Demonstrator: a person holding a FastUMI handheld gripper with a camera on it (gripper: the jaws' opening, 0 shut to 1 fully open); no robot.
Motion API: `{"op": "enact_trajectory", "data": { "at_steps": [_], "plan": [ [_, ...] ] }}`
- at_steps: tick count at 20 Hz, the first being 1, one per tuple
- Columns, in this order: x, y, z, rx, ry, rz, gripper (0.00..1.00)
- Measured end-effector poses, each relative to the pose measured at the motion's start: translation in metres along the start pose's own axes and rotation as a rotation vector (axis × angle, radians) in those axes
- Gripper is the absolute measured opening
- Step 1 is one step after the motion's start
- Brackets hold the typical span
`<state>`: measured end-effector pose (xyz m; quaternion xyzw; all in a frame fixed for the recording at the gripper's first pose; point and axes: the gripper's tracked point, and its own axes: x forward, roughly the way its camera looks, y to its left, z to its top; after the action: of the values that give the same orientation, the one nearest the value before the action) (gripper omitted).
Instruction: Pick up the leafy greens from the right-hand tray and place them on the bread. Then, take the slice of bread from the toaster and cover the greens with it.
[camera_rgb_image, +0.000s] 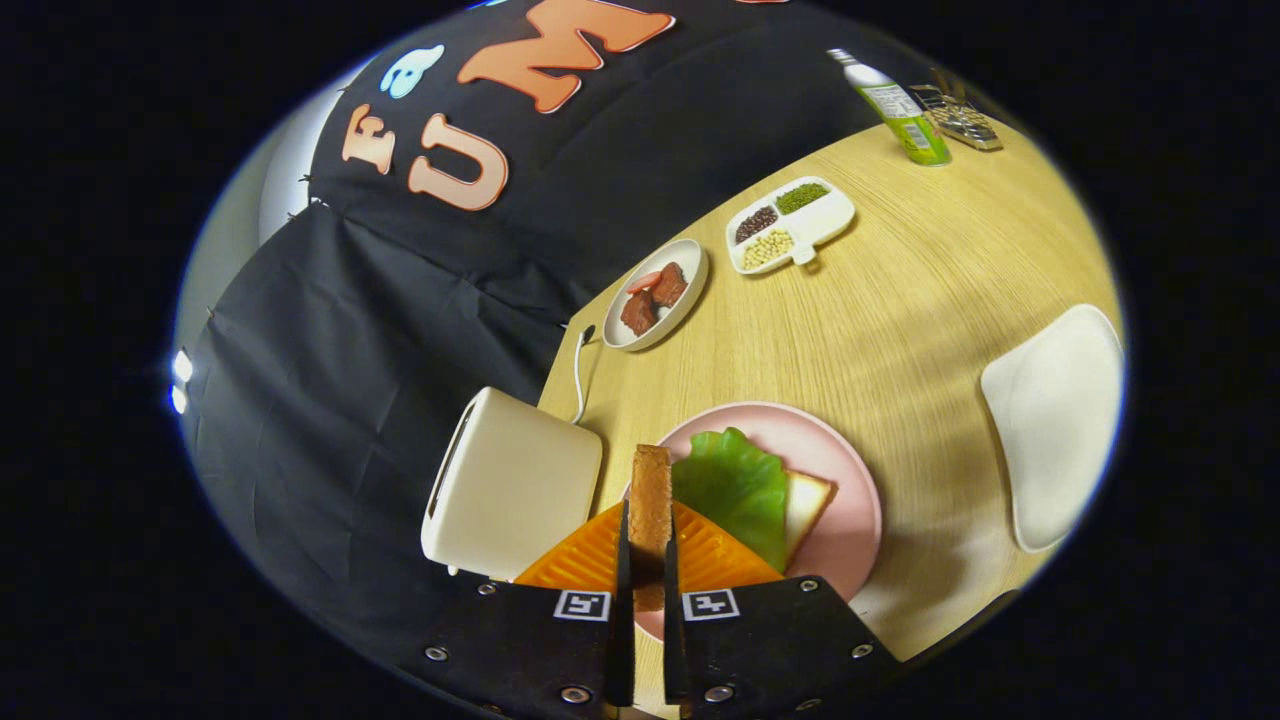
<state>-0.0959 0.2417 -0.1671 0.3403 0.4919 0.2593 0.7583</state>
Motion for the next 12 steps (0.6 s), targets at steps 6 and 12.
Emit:
{"op": "enact_trajectory", "data": {
  "at_steps": [6,12],
  "plan": [
    [-0.003,-0.016,-0.007,-0.007,0.005,-0.069,0.13],
    [-0.007,-0.034,-0.004,-0.058,-0.037,-0.152,0.33]
  ]
}}
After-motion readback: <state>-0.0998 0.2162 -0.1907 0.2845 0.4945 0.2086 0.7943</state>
